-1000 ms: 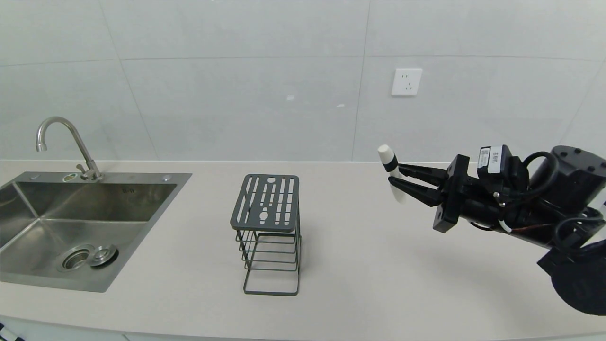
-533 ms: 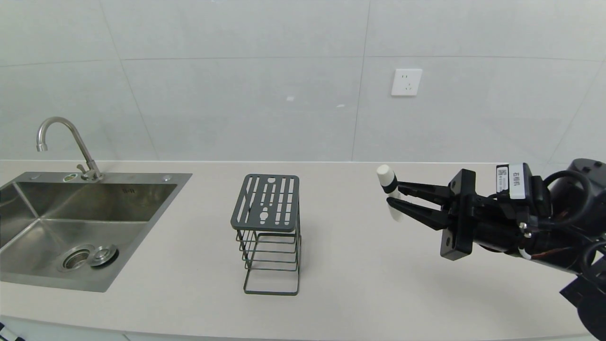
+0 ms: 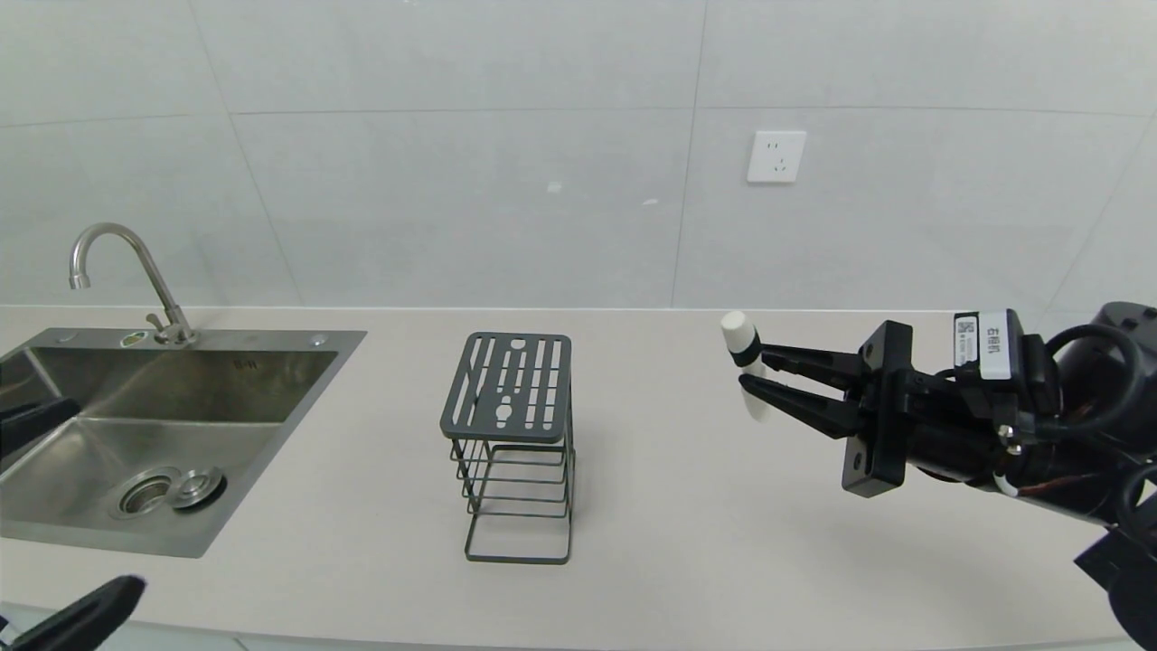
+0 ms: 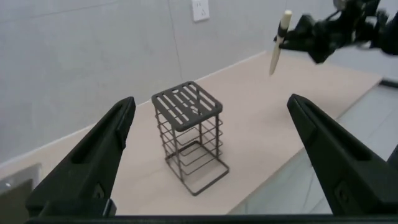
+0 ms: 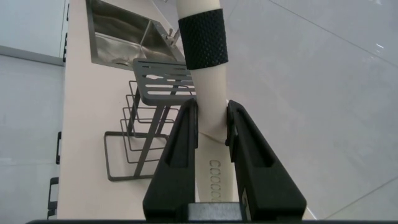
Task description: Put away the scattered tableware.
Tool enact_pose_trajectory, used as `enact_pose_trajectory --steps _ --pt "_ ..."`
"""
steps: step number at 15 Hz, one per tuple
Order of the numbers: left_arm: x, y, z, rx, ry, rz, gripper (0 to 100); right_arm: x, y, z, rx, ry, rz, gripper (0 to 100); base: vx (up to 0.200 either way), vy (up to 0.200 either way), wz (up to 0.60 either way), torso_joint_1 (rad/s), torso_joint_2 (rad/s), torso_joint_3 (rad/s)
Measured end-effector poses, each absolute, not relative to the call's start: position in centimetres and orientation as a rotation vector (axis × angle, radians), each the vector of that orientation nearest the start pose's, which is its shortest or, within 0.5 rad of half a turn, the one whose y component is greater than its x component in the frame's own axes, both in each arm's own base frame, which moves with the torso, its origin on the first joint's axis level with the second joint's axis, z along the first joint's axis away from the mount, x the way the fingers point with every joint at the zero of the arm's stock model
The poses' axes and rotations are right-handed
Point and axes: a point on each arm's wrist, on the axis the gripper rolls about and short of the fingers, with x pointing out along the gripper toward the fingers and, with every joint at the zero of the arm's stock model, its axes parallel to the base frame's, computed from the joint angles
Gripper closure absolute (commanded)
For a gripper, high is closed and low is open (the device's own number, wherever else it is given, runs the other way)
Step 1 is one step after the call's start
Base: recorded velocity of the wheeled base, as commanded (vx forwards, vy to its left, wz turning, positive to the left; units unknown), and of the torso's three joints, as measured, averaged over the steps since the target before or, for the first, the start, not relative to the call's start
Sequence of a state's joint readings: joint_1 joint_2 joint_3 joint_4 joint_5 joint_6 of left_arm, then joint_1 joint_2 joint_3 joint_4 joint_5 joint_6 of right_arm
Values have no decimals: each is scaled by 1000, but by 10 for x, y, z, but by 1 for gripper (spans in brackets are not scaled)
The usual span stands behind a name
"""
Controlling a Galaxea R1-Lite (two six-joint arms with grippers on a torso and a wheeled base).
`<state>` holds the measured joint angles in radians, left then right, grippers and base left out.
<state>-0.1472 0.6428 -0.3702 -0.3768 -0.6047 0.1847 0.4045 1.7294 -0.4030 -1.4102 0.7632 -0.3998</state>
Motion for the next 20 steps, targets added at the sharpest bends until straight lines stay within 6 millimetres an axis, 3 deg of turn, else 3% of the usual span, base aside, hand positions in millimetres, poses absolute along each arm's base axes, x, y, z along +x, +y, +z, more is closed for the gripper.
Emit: enact_pose_trajectory --steps 4,11,20 --pt "81 -39 227 284 -186 -914 0 232 116 154 -369 -324 1133 100 0 0 0 0 0 0" --pt "147 -95 234 353 -199 -1170 0 226 119 155 -367 -335 1152 100 0 0 0 0 0 0" --pt "222 -198 223 326 -272 -1393 0 210 113 160 -369 -352 1153 100 0 0 0 0 0 0"
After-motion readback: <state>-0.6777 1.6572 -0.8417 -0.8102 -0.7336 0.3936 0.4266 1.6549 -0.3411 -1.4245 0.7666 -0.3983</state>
